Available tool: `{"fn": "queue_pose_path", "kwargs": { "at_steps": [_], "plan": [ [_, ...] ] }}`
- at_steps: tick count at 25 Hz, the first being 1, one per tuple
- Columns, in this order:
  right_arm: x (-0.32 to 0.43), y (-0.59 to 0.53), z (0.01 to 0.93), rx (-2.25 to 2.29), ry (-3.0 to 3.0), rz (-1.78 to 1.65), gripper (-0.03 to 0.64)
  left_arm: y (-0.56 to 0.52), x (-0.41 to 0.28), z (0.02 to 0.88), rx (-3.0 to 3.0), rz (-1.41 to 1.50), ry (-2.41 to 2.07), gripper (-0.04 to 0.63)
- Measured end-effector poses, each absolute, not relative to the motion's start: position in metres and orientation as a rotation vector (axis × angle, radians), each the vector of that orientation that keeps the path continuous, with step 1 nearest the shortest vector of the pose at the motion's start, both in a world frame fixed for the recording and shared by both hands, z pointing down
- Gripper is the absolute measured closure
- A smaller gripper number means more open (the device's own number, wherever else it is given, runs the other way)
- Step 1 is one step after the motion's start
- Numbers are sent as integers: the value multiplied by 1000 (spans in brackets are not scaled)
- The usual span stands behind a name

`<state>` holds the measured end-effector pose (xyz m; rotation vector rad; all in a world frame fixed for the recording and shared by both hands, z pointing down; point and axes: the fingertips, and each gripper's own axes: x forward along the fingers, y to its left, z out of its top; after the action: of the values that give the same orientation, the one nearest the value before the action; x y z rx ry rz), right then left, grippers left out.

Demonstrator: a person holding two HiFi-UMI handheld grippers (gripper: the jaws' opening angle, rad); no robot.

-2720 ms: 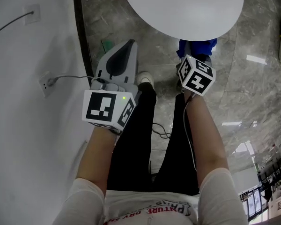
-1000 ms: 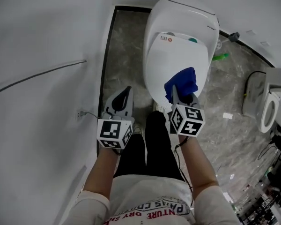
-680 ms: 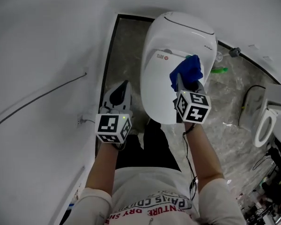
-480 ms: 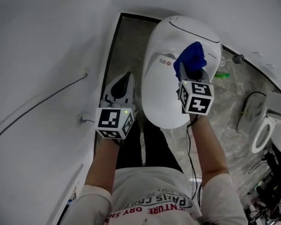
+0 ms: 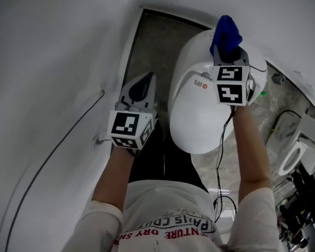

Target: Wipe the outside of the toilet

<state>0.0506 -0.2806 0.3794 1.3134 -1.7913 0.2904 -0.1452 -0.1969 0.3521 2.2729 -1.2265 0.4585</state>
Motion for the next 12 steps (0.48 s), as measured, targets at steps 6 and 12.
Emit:
{"fn": "queue_pose_path", "kwargs": {
  "at_steps": [6,12],
  "plan": [
    [23,-327,430,1000,-1713,229,531,-254,-169,372,2254,470,-1236,589],
    [-4,-342,488,557,-1584,163,531,-277,-185,396,2229,499,-1207,589]
  ]
}}
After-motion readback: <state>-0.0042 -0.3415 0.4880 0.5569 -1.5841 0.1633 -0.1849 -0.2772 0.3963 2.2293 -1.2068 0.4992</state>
